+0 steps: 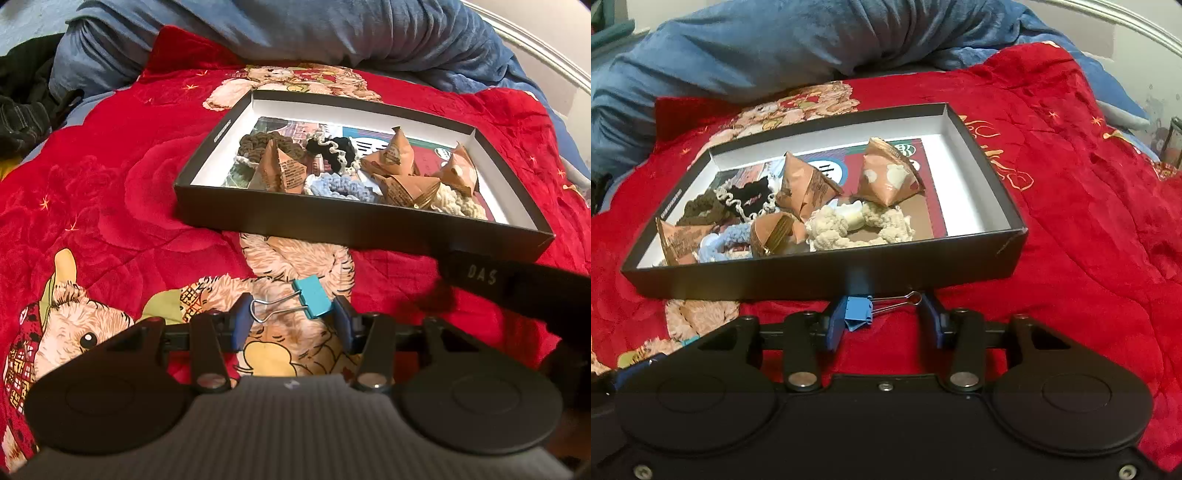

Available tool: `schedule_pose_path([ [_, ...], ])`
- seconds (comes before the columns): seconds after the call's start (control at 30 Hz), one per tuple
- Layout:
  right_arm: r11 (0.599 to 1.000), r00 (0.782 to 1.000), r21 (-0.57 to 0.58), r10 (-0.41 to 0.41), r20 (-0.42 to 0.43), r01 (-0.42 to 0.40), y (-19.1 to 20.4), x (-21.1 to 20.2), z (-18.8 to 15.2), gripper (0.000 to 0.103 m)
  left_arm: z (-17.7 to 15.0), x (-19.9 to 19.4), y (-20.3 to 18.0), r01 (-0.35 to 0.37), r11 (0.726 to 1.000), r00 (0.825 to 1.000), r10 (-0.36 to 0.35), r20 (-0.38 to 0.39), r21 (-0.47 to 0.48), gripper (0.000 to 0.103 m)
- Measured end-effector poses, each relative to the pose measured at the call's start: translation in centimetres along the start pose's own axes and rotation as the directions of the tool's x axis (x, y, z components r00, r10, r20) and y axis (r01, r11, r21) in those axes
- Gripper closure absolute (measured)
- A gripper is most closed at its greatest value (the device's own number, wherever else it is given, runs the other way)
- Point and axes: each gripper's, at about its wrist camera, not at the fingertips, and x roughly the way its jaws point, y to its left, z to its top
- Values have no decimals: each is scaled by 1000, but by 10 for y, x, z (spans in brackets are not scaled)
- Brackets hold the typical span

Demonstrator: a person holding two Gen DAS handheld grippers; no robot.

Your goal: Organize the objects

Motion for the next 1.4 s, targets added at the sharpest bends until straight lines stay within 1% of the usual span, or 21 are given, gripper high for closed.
schedule_pose_path([
  [0.13, 999, 1000, 46, 19, -5, -19, -5, -6, 1, 61, -1, -1, 0, -1, 1000, 1000, 1, 2, 0, 52],
  [0.27, 994, 998, 86, 68, -1, -68, -8, -15, 1, 61, -1, -3, -1, -13, 1000, 1000, 13, 11, 10, 52],
  [0.4, 992, 996, 88, 90, 22, -91, -7, -27, 1, 61, -1, -6, -1, -22, 1000, 1000, 22, 18, 15, 52],
  [0.6, 978, 986, 133, 153, 65, -160, -11, -43, 6, 61, 3, -14, 3, -34, 999, 998, 34, 43, 1, 53],
  [0.7, 968, 976, 145, 194, 99, -207, -12, -53, 11, 61, 9, -21, 8, -20, 1000, 997, 21, 73, -23, 53],
  [0.83, 946, 950, 146, 263, 169, -288, -13, -67, 18, 61, 18, -32, 11, 8, 999, 990, -2, 139, -38, 53],
  [0.97, 926, 929, 165, 302, 215, -339, -16, -75, 22, 61, 23, -41, 12, 34, 999, 981, -27, 194, -33, 53],
  [1.17, 909, 912, 185, 323, 254, -373, -21, -79, 29, 61, 35, -48, 12, 63, 998, 967, -54, 250, -27, 52],
  [1.3, 904, 903, 182, 333, 272, -388, -22, -80, 33, 61, 45, -50, 13, 68, 998, 957, -61, 283, -13, 53],
  [1.4, 897, 897, 190, 340, 284, -400, -24, -80, 35, 61, 51, -51, 14, 67, 998, 953, -62, 296, -9, 53],
])
